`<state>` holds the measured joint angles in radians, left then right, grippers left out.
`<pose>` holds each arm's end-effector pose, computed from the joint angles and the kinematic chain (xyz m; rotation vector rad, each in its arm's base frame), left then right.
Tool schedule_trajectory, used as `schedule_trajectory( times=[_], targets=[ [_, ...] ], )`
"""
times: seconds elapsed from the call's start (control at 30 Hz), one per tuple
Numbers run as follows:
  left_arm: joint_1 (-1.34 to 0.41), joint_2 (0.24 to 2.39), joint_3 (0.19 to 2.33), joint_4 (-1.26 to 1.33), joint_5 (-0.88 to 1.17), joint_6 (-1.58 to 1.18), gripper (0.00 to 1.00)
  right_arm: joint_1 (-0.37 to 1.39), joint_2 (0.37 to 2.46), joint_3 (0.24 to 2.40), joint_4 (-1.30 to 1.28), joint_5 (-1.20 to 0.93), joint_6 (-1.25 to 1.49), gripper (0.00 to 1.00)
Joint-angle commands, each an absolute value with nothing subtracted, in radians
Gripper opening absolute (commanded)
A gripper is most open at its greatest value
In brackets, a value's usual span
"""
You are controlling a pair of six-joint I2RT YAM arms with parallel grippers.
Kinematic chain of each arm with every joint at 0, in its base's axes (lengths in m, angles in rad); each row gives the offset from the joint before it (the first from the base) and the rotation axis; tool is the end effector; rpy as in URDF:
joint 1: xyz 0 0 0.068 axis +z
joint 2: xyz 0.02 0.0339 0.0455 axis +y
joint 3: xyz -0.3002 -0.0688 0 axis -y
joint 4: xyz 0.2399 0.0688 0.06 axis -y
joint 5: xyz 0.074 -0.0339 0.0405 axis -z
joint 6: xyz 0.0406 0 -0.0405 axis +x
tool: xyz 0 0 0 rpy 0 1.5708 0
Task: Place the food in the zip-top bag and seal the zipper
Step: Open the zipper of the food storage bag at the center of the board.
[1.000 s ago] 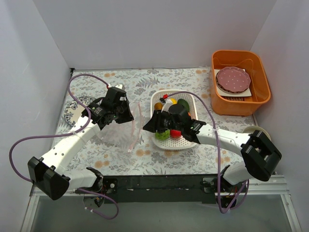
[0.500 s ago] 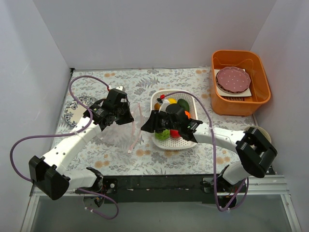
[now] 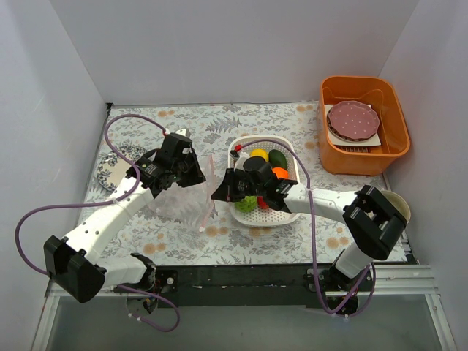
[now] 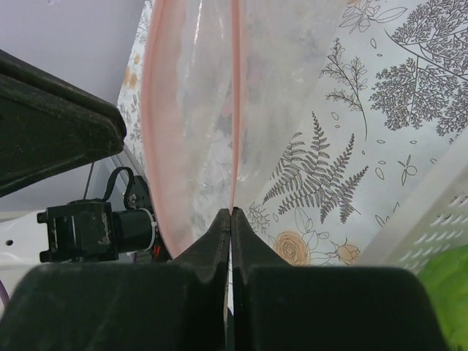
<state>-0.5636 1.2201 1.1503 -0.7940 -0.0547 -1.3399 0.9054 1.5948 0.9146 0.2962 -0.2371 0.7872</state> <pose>0.1996 -0.1235 0.3515 -1.0050 2.3887 -0.7376 0.2127 0.2865 0.2669 -0.3051 2.1769 1.2797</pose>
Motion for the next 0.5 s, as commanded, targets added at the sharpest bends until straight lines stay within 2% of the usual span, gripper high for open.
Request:
schedule_trajectory(
  times=[0.0,0.17,0.47],
  targets=[
    [-0.56,1.192,1.131,-0.753,-0.008,-1.328,0.13,0.91,1.572,0.936,0.351,-0.197,0.825,0.01],
    [-0.56,1.166,1.097,-0.738,0.054,-1.324,0.31,0.91,1.575,0.946,0.336,-0.178,0.834,0.01],
    [-0.603,1.072,0.996,-0.742,0.031,-1.382,0.34,0.907,1.582,0.966,0.321,-0.149,0.842,0.01]
  ],
)
